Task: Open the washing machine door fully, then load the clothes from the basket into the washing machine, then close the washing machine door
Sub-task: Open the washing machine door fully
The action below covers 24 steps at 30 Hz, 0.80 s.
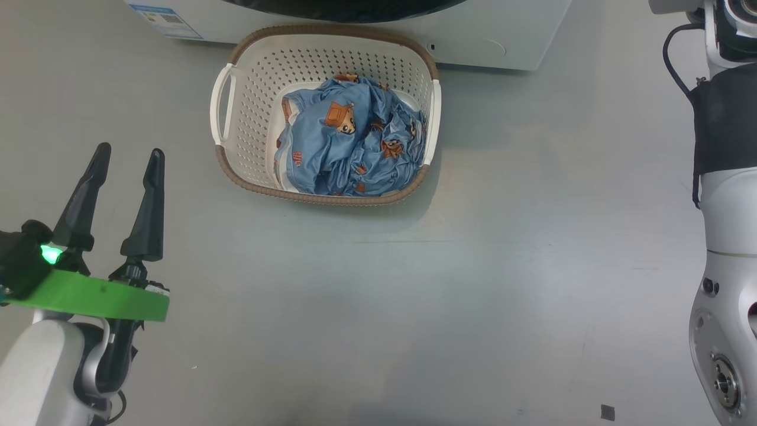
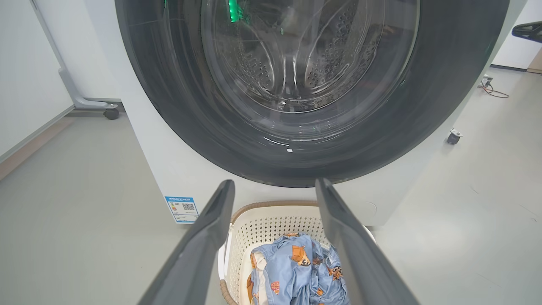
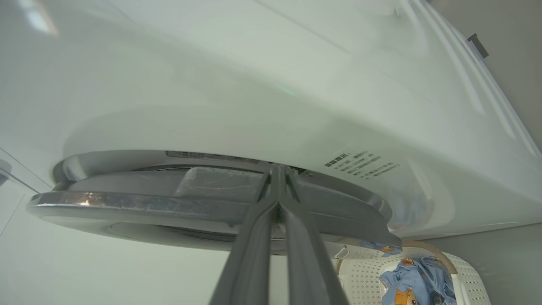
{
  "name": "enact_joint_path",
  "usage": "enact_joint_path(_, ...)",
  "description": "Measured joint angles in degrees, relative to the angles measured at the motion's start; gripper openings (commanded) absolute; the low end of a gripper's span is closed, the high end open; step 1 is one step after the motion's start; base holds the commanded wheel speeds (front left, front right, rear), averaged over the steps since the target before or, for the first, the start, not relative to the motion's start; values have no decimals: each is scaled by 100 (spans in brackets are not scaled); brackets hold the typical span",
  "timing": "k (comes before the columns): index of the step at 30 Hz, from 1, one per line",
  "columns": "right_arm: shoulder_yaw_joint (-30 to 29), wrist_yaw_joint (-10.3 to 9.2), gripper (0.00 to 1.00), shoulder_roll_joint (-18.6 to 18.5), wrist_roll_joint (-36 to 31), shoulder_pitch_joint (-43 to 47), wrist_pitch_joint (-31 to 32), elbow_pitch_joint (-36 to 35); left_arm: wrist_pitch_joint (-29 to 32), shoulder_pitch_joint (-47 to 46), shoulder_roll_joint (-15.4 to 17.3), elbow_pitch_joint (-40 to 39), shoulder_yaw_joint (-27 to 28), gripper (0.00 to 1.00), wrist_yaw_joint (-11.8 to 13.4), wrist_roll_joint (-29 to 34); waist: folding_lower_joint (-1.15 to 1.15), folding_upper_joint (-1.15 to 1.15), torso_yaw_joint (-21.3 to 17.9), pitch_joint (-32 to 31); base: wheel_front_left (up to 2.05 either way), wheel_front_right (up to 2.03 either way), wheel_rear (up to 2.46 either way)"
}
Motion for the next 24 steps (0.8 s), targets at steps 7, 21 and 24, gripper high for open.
enact_joint_path(7,56,0,0,27,-108,-328,177,207,0,-113,-85,3,-94,100,0,-49,0,0,140,95,0,0,0)
enact_joint_path(21,10,0,0,60,-324,-789,243,602,0,-154,-185,46,-155,100,0,-151,0,0,348,166,0,0,0)
enact_joint_path(24,11,1,0,70,-356,-849,276,657,-1,-191,-189,38,-153,100,0,-157,0,0,382,214,0,0,0)
